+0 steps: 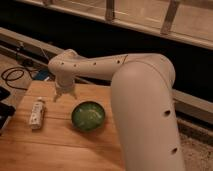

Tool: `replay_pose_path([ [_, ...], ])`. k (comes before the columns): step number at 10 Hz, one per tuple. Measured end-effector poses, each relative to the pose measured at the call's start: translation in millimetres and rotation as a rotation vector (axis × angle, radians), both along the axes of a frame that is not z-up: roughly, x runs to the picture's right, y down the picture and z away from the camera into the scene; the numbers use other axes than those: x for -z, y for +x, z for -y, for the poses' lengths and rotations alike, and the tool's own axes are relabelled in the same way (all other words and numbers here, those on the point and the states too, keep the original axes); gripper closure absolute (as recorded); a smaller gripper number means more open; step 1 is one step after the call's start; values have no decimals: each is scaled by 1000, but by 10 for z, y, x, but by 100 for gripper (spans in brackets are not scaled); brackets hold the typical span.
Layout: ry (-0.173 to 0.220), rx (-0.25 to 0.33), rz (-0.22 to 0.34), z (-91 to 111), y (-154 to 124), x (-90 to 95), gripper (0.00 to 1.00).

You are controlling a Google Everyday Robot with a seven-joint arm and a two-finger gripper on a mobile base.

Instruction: Place the bottle in the ceramic bowl

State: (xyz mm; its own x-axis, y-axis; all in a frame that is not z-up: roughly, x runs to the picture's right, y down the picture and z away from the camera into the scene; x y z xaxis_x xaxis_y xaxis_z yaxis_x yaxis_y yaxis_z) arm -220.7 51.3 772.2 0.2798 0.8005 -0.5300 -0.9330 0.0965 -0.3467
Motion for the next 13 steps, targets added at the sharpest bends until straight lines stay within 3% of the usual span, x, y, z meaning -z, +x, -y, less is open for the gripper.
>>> replay_pose_path([
  [3,-10,11,16,-31,-39,-39,35],
  [5,-32,53,54,-104,-336,-122,35],
  [10,-103,164,155,-372,-1485,-496,35],
  [13,-135,177,174,-536,-1654,-615,35],
])
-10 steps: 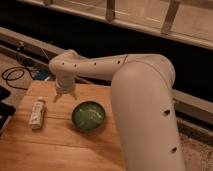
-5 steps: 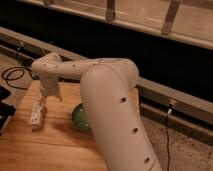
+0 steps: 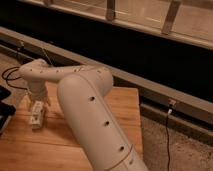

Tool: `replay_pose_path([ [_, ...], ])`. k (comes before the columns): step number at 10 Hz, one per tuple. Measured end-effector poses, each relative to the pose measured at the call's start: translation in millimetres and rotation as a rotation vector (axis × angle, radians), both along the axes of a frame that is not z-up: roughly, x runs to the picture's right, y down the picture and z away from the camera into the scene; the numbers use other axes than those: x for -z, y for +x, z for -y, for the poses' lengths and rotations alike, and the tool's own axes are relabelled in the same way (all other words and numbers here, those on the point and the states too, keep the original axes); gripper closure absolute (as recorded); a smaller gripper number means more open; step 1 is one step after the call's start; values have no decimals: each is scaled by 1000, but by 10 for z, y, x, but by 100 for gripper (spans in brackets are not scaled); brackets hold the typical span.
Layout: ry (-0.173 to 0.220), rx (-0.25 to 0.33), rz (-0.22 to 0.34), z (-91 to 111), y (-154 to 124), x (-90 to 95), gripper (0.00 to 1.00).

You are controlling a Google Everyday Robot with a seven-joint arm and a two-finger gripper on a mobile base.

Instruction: Place the bottle in the ceramic bowl

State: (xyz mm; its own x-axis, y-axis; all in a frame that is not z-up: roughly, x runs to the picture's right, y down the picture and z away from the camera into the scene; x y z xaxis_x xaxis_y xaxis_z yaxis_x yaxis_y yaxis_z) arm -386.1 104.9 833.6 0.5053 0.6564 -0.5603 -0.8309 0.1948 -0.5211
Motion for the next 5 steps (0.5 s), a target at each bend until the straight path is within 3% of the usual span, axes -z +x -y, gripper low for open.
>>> replay_pose_path([
  [5,-25,-22,-7,-89,55,-80,35],
])
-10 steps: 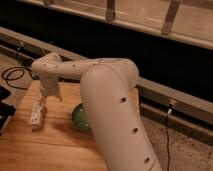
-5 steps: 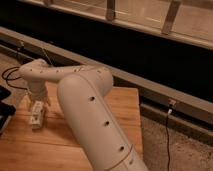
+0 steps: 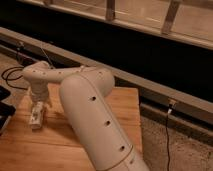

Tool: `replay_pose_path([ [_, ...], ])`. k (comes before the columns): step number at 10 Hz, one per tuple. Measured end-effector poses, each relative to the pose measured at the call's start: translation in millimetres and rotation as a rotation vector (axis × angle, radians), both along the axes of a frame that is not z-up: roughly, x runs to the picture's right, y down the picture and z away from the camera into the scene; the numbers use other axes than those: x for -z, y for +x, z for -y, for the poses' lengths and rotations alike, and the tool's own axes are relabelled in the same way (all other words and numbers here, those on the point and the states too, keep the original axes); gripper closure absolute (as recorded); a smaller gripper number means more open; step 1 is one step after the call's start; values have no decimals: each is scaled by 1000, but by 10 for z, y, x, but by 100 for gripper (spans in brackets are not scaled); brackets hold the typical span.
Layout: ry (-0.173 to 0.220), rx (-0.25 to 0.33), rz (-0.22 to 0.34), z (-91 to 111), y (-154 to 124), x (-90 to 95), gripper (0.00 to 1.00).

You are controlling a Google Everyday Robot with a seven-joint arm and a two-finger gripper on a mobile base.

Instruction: Place the bottle in the ceramic bowl

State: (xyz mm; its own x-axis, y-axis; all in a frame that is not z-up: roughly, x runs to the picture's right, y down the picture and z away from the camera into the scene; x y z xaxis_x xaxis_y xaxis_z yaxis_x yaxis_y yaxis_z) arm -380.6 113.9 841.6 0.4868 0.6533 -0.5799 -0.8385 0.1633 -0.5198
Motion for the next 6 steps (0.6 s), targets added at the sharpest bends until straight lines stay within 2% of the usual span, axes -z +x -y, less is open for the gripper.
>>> replay_pose_path([
  [4,-27,10,11,-121,-107,-49,35],
  [6,-53,10,10,-192,-170,-95,35],
])
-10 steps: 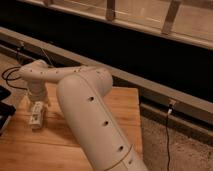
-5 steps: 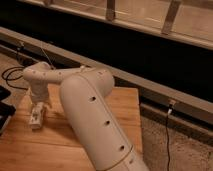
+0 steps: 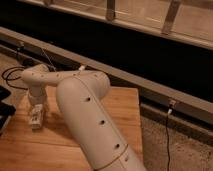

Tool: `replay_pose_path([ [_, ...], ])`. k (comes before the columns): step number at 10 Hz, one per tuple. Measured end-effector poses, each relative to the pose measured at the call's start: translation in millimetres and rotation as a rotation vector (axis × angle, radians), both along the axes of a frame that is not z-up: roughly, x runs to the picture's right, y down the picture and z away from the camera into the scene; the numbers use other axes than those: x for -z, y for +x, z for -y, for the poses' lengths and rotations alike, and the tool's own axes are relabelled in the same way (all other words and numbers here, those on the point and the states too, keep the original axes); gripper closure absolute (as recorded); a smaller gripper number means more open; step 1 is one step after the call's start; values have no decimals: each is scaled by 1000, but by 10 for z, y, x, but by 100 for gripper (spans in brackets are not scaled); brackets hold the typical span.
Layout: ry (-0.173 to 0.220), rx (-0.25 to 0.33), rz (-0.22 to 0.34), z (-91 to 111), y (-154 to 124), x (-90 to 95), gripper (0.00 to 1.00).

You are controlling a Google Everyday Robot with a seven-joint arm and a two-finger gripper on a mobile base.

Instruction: Place the bottle in the ceramic bowl

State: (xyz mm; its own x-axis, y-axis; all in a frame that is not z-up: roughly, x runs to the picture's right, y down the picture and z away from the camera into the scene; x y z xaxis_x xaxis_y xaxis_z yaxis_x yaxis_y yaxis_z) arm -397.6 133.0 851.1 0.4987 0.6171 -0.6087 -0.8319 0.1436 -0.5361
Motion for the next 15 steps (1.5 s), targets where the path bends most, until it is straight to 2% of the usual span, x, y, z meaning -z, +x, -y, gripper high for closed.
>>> replay_pose_path([
  [2,-22,16,-21,-130,-28,-144,38],
  [3,-20,33,-40,-180,-38,-186,45],
  [6,-5,69,-90,-197,-2,-203,78],
  [8,19,63,-86,-148,24,-135,95],
  [9,30,45,-74,-85,42,-78,99],
  [12,92,-73,6,366,185,270,100],
  [13,113,-116,30,519,306,372,100],
  [15,140,-168,42,657,616,493,100],
])
